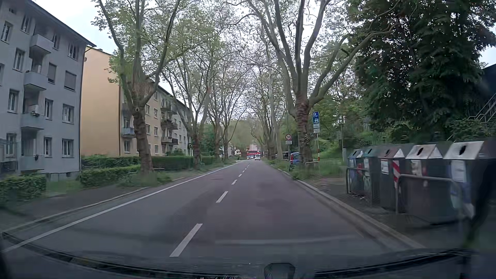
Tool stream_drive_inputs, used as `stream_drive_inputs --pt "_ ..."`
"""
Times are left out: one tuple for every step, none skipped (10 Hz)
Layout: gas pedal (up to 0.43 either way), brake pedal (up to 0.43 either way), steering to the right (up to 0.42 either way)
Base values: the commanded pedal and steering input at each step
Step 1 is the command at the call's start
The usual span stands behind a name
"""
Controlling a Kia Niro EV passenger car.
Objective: Follow the waypoints while adhering to traffic rules and regulations
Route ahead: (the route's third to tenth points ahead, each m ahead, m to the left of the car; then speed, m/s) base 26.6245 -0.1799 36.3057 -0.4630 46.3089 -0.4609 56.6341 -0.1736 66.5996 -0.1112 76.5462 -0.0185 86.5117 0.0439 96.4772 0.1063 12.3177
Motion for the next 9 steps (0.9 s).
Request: stream_drive_inputs --pt "0.13 0.0 0.001" --pt "0.13 0.0 0.001" --pt "0.13 0.0 0.001" --pt "0.138 0.0 0.001" --pt "0.138 0.0 0.0" --pt "0.138 0.0 -0.001" --pt "0.138 0.0 -0.001" --pt "0.138 0.0 -0.001" --pt "0.138 0.0 -0.001"
